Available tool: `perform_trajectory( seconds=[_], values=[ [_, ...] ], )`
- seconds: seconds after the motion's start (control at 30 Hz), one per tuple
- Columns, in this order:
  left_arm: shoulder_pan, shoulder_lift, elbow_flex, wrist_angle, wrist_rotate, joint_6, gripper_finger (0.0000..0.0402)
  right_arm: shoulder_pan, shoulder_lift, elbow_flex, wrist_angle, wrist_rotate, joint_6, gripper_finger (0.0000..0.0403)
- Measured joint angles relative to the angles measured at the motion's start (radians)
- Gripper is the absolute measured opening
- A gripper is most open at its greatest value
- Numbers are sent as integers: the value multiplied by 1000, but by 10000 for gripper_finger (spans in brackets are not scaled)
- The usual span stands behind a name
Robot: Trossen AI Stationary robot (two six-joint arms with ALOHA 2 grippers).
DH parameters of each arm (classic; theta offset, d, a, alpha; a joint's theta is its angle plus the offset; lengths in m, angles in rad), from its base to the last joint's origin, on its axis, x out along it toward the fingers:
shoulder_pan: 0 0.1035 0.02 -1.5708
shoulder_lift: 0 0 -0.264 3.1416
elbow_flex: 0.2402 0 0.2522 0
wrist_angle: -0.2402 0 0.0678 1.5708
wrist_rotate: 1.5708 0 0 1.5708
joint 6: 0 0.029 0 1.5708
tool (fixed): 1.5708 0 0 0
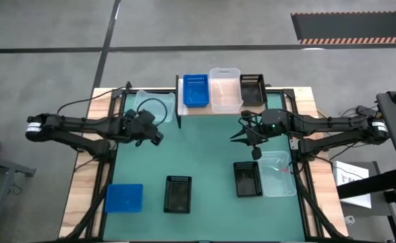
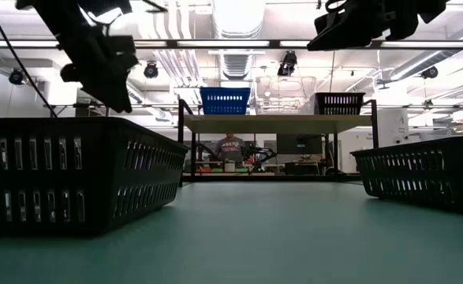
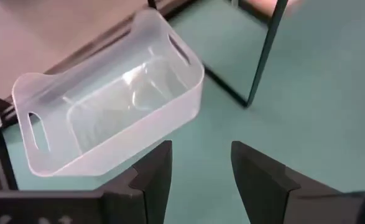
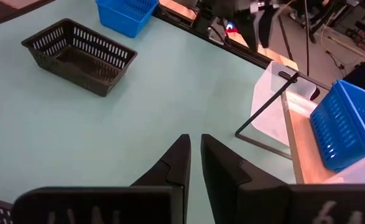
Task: Stack baskets on shelf by color
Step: Stack the left transparent bin on the transparent bin on the shelf
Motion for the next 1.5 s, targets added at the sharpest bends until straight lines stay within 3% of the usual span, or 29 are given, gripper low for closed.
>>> perform_trajectory(
  seconds=[0.13,0.27,0.5,0.7,0.87,1.1,1.27,1.5],
  values=[
    [63,6,-2,-4,95,273,150,0,0,0,-4,0,3,31],
    [99,9,-1,-3,121,465,150,0,0,0,-10,0,13,31],
    [196,12,-3,7,182,715,150,0,1,0,-15,0,19,31],
    [291,12,-6,124,239,924,151,0,1,0,-16,0,19,31],
    [379,20,-9,258,377,951,150,0,1,0,-18,0,19,31],
    [418,88,-98,464,452,979,150,0,1,0,-44,0,40,31],
    [419,170,-153,614,458,974,150,0,1,0,-60,0,40,31],
    [419,291,-146,701,458,970,150,0,1,0,-59,0,45,31]
  ],
)
